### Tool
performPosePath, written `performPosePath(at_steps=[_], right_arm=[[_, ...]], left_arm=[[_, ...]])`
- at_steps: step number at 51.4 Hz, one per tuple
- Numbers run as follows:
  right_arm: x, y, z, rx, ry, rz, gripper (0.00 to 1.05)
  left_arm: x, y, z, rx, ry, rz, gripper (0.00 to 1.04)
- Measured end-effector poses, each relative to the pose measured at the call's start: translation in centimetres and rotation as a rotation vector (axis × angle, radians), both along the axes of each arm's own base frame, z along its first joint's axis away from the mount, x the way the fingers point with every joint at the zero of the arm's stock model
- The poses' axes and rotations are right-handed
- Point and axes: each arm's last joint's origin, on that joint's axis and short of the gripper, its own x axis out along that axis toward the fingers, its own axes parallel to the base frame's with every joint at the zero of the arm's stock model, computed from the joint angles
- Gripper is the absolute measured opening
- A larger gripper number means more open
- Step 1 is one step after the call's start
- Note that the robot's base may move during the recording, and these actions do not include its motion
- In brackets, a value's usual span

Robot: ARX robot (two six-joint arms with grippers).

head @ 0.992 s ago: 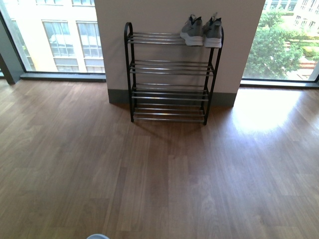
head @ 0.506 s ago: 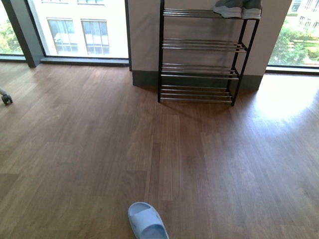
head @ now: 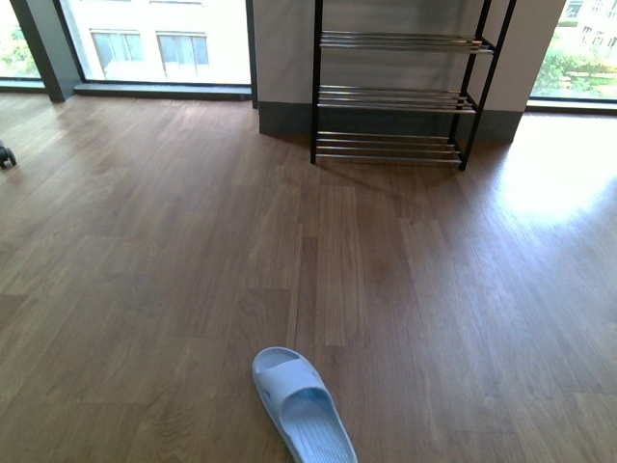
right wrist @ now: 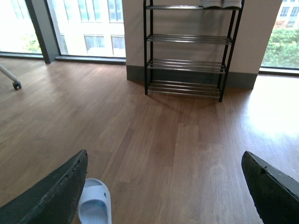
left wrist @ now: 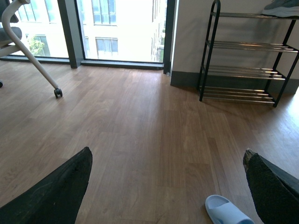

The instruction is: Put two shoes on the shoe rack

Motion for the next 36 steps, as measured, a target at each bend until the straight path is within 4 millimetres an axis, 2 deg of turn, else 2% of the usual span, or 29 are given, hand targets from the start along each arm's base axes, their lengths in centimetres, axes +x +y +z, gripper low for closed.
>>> performPosePath(at_steps=[36], right_arm=[[0.0,-0.01,0.0,0.0,0.0,-0.003,0.95]], left_arm=[[0.0,-0.01,0.0,0.0,0.0,-0.002,0.95]])
